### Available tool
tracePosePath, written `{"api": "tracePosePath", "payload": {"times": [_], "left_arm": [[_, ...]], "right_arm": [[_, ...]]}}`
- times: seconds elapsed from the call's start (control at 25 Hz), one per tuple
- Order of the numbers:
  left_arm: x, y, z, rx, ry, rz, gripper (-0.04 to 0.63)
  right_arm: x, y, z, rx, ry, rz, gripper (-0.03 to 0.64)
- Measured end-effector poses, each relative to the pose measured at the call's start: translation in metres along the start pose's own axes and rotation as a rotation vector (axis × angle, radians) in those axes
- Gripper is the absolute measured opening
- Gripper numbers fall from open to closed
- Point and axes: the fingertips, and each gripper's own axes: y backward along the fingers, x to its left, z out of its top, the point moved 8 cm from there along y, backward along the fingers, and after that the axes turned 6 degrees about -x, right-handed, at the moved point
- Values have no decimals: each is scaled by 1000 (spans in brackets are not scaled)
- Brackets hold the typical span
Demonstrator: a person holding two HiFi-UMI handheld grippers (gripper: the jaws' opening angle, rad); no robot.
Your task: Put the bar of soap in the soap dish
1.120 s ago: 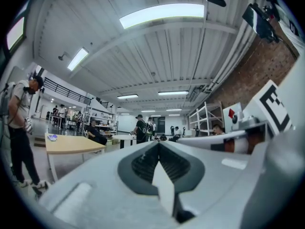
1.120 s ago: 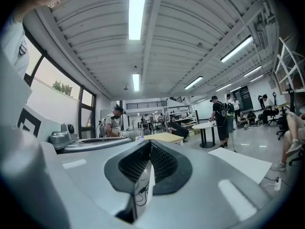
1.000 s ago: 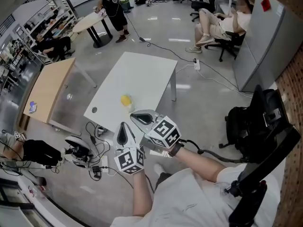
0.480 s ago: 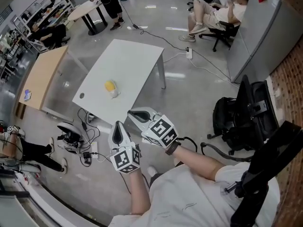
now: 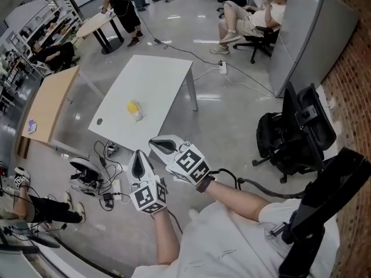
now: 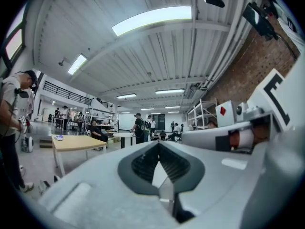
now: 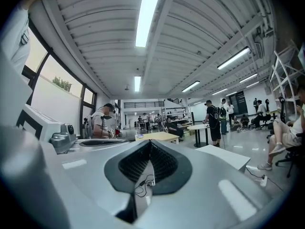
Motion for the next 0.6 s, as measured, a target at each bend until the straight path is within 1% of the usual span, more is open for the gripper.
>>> {"api": "tracePosePath", "payload": {"times": [0.12, 0.28, 0.36, 0.48, 0.6], "left_arm": [[13, 13, 2, -6, -4, -1, 0], [39, 29, 6, -10, -10, 30, 0], [47, 31, 9, -16, -11, 31, 0], [50, 37, 9, -13, -13, 23, 0], [52, 39, 11, -15, -13, 5, 0]], "right_arm": [[19, -6, 0, -5, 9, 5, 9], [49, -12, 8, -26, 20, 28, 9], [55, -13, 10, -35, 34, 23, 9], [58, -14, 0, -21, 20, 4, 9], [62, -14, 2, -31, 23, -11, 9]]}}
